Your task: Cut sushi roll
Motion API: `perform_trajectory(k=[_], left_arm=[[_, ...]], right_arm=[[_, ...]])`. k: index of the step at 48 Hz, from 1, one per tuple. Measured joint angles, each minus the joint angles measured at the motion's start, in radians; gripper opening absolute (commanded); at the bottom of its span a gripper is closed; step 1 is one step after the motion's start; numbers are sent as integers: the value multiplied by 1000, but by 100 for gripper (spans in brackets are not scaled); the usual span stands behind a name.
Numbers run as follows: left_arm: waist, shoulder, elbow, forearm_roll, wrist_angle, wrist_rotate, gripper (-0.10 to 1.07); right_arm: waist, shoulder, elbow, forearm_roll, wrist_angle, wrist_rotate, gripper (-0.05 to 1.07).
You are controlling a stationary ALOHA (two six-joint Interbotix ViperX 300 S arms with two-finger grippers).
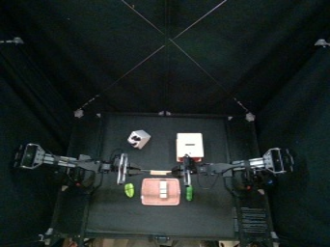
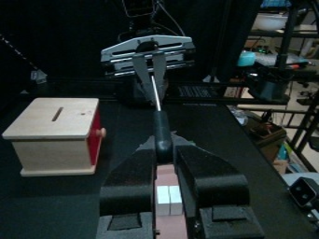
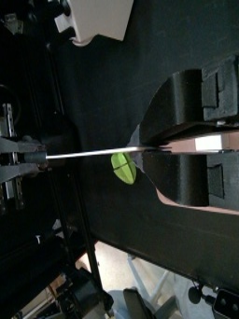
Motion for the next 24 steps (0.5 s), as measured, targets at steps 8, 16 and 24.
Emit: perform_trajectory(k=[8, 16, 24], left_arm=[[2, 0, 0, 5, 14, 2, 45], [0, 0, -6, 51, 95, 26, 45], [-18, 0, -21, 63, 170, 49, 45]], right_arm=[[2, 0, 0, 0, 14, 0, 27], [11, 0, -3, -3, 57, -3, 27], [31, 0, -12, -9, 112, -6, 27]])
